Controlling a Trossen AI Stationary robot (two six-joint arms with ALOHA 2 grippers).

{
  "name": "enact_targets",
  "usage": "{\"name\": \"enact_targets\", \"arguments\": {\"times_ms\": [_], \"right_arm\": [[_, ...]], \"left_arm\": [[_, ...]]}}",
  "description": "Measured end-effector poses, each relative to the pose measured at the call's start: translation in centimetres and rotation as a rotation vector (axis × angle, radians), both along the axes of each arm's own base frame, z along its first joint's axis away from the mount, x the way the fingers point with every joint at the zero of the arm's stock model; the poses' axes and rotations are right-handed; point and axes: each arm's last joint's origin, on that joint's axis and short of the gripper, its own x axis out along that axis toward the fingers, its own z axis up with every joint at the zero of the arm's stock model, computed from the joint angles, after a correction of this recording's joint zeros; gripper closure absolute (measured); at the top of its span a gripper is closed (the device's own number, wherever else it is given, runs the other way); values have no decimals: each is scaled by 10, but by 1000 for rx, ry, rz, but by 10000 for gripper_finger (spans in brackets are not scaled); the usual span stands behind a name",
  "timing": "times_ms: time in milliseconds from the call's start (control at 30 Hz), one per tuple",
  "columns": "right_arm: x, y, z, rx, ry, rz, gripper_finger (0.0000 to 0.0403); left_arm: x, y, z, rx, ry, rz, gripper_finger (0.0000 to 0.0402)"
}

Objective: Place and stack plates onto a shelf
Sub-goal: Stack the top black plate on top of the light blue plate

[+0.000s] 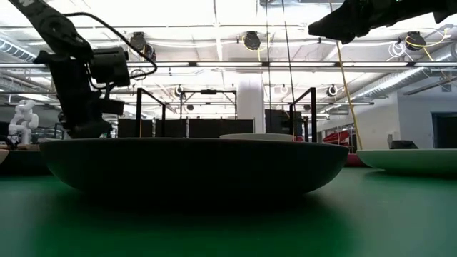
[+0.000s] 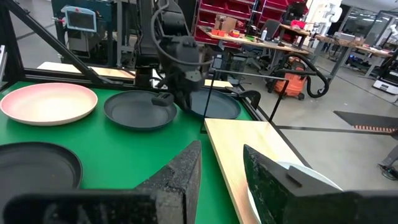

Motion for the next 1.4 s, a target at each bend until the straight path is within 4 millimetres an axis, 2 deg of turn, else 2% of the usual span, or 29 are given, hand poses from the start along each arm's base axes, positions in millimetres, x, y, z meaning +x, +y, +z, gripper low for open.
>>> {"name": "enact_targets", "arguments": {"times_ms": [367, 567, 733, 800, 967, 1200, 1400], "right_arm": [[0, 0, 0, 0, 0, 0, 300], [0, 0, 0, 0, 0, 0, 300], [0, 0, 0, 1, -1, 0, 300], [0, 0, 0, 4, -1, 0, 300], [0, 0, 0, 8, -2, -1, 300], [0, 0, -1, 24, 6, -3, 300], [0, 0, -1, 24, 8, -3, 300]], "left_arm": [[-2, 11, -4, -29, -1, 43, 325], [0, 12, -3, -22, -24, 49, 386], [3, 13, 2, -37, -39, 71, 391], [7, 15, 15, -40, -41, 84, 392], [19, 18, 61, 13, -51, 90, 393], [24, 21, 126, 184, -19, 115, 393], [39, 28, 184, 338, -165, 11, 393]]}}
